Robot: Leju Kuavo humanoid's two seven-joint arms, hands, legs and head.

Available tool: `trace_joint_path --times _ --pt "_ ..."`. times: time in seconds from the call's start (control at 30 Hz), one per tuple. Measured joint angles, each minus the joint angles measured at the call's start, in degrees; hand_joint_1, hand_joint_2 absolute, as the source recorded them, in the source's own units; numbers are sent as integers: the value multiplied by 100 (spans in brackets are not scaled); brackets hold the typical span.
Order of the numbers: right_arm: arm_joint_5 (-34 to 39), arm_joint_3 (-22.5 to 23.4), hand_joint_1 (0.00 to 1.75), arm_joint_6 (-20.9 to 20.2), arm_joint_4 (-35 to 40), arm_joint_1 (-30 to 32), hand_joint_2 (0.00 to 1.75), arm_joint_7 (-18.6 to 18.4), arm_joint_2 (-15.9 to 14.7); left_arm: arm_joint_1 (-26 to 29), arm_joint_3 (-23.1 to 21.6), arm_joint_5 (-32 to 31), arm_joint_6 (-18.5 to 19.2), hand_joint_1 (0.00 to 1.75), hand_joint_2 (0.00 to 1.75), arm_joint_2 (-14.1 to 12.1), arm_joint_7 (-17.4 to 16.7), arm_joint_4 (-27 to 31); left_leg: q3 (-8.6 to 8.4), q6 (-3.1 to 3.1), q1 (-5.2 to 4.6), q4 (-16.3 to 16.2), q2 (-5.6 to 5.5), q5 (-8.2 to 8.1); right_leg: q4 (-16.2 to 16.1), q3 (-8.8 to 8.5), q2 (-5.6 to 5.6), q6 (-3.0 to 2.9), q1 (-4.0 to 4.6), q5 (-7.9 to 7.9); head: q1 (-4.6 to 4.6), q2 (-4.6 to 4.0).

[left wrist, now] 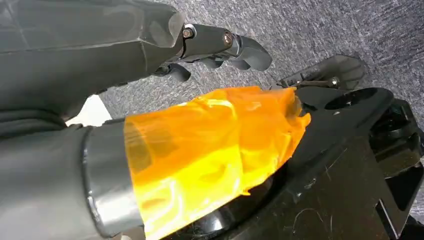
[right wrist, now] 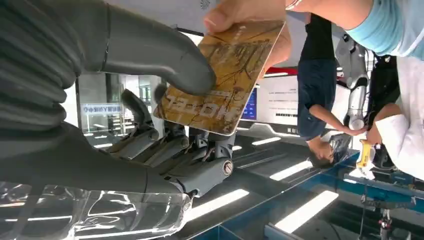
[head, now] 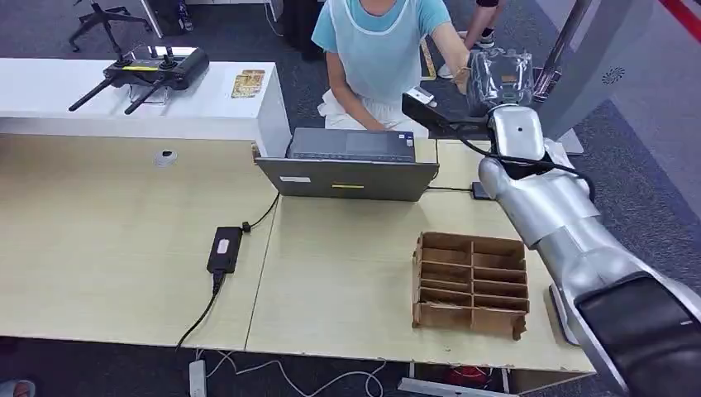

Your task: Pass the card to the sensor for recognition and then transmit it.

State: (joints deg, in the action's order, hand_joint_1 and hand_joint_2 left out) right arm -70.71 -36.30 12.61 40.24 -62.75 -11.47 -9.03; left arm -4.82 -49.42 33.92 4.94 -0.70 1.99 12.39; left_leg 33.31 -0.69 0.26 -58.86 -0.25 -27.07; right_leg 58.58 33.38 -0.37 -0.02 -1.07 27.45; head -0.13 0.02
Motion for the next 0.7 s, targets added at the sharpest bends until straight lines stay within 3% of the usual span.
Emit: trace_joint_path --times 0.37,0.5,0.7 --pt "195 107 175 265 0 13 175 20 -4 4 0 9 0 0 0 2 0 0 0 0 0 0 1 0 -1 0 0 0 0 0 0 -2" --pt "637 333 175 413 20 81 175 140 -7 21 0 46 -15 0 0 2 11 0 0 0 0 0 1 0 -1 0 0 0 0 0 0 0" --pt "1480 816 175 238 212 215 175 488 -127 95 0 155 -15 0 0 2 81 0 1 0 0 -1 -1 0 -2 2 -2 0 -1 0 0 0"
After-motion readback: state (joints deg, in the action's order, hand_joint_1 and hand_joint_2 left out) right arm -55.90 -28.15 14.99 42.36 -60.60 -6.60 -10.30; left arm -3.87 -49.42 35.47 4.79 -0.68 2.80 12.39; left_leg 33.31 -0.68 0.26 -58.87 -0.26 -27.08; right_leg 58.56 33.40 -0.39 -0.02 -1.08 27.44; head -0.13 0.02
